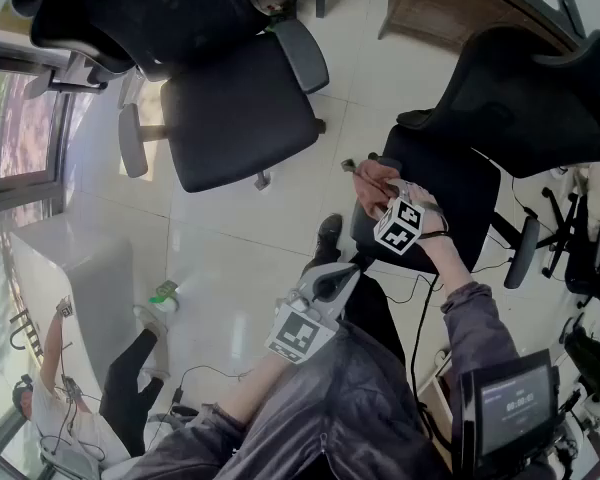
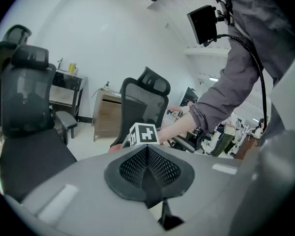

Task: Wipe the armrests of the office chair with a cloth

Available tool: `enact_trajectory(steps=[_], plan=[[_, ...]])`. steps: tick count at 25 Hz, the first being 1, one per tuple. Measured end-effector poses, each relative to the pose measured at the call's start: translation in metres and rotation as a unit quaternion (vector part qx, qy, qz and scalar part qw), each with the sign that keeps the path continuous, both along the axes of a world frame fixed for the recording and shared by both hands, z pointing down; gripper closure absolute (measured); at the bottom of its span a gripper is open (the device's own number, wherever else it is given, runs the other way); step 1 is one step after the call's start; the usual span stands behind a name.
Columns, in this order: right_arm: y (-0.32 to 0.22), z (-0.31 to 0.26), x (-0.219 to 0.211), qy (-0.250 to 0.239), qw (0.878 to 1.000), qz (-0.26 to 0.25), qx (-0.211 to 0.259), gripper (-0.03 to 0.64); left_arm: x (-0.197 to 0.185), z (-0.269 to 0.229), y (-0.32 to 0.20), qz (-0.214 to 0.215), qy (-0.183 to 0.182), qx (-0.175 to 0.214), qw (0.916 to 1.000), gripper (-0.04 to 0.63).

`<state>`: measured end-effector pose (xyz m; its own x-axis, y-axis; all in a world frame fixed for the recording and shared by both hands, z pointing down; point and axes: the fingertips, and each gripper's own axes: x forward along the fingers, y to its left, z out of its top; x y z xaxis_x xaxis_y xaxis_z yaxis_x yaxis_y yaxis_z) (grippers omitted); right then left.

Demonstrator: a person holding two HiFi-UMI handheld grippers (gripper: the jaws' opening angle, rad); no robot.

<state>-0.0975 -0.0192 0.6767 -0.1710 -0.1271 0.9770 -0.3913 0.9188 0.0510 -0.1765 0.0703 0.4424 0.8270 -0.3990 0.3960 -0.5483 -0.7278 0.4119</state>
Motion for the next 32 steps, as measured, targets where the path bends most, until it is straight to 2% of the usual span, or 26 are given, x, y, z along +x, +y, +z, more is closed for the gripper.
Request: enact_trajectory(steps=[4, 6, 8, 10, 11, 13, 16, 19, 22, 27, 30, 32], plan=[[-0.012, 0.019, -0.008, -0.005, 0.998, -0.016, -0.053, 0.399, 0.003, 0.017, -0.012, 0.004, 0.005, -0.012, 0.9999, 0.578], [-0.013, 0.021, -0.011, -0.006, 0.997, -0.029, -0.068, 0.45, 0.01, 0.021, -0.016, 0.008, 0.009, -0.015, 0.9998, 0.578], [-0.011, 0.022, -0.013, -0.006, 0.997, -0.04, -0.068, 0.516, 0.019, 0.02, -0.02, 0.011, 0.011, -0.012, 0.9998, 0.578], [-0.009, 0.022, -0.014, -0.007, 0.997, -0.041, -0.063, 0.551, 0.024, 0.018, -0.025, 0.009, 0.005, -0.002, 0.9999, 0.578], [-0.008, 0.022, -0.014, -0.006, 0.998, -0.039, -0.057, 0.559, 0.024, 0.019, -0.028, 0.004, -0.006, 0.005, 1.0, 0.578], [-0.007, 0.02, -0.014, -0.002, 0.999, -0.037, -0.039, 0.569, 0.018, 0.027, -0.034, -0.013, -0.053, 0.022, 0.9983, 0.578], [0.003, 0.017, -0.015, -0.009, 0.999, -0.037, -0.024, 0.575, 0.007, 0.045, -0.037, -0.028, -0.124, 0.038, 0.9912, 0.578], [0.032, 0.013, -0.019, -0.036, 0.998, -0.042, -0.038, 0.575, 0.008, 0.058, -0.024, -0.028, -0.151, 0.024, 0.9878, 0.578], [0.071, 0.005, -0.028, -0.069, 0.994, -0.07, -0.046, 0.575, 0.019, 0.058, -0.005, -0.037, -0.168, 0.012, 0.985, 0.578], [0.136, -0.017, -0.03, -0.12, 0.983, -0.126, -0.053, 0.575, 0.05, 0.041, 0.025, -0.084, -0.183, 0.009, 0.9794, 0.578], [0.163, -0.03, -0.02, -0.143, 0.975, -0.16, -0.054, 0.575, 0.066, 0.029, 0.037, -0.14, -0.185, 0.014, 0.9726, 0.578], [0.162, -0.033, -0.014, -0.153, 0.972, -0.172, -0.047, 0.575, 0.075, 0.023, 0.037, -0.173, -0.185, 0.025, 0.9669, 0.578]])
